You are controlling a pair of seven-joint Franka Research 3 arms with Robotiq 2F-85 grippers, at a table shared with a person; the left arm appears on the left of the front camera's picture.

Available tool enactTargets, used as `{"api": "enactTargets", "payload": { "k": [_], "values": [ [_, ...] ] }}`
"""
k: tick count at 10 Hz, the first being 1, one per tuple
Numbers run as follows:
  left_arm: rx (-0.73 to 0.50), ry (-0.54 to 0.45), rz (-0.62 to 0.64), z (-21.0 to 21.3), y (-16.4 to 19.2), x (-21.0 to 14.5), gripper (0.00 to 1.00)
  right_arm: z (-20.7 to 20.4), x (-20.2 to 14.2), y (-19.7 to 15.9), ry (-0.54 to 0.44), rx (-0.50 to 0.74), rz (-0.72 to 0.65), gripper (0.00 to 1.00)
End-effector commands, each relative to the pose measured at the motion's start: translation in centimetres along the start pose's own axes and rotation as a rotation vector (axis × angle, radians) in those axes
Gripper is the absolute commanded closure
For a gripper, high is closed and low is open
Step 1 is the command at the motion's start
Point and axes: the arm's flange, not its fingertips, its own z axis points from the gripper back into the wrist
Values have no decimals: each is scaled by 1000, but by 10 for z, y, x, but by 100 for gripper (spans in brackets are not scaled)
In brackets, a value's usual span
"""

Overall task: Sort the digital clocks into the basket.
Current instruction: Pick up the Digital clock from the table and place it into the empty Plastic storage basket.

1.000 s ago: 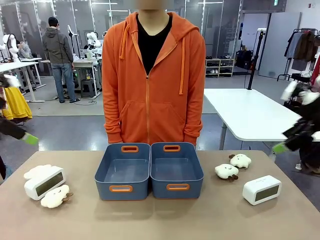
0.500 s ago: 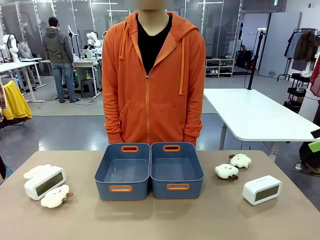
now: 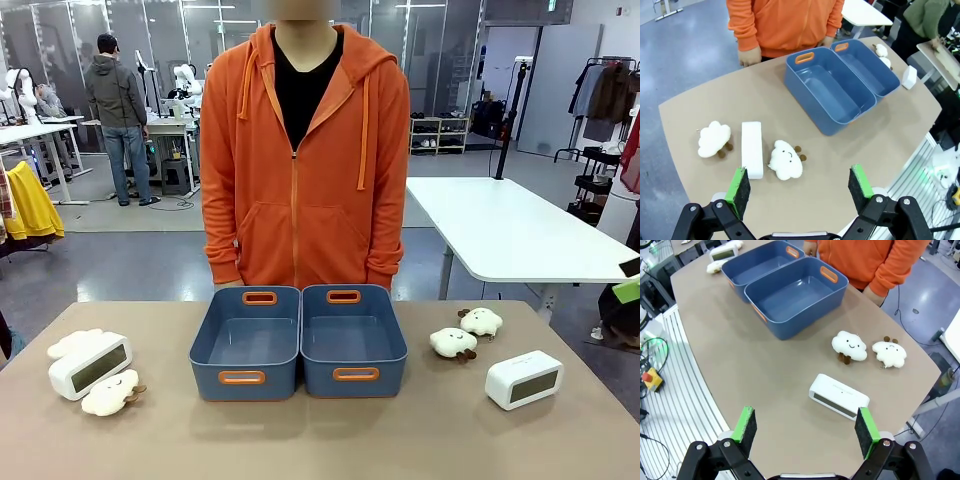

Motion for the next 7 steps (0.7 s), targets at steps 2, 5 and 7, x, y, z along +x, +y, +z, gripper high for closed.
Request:
{"api": "enactTargets", "payload": {
  "k": [2,5,7],
  "values": [
    [-10,0,-3,-1,0,0,0,1,0,-1,-7,12,20,0],
    [-10,0,-3,-1,0,0,0,1,0,-1,-7,12,20,0],
    [-10,0,-3,-1,0,0,0,1,0,-1,-7,12,20,0]
  ]
}}
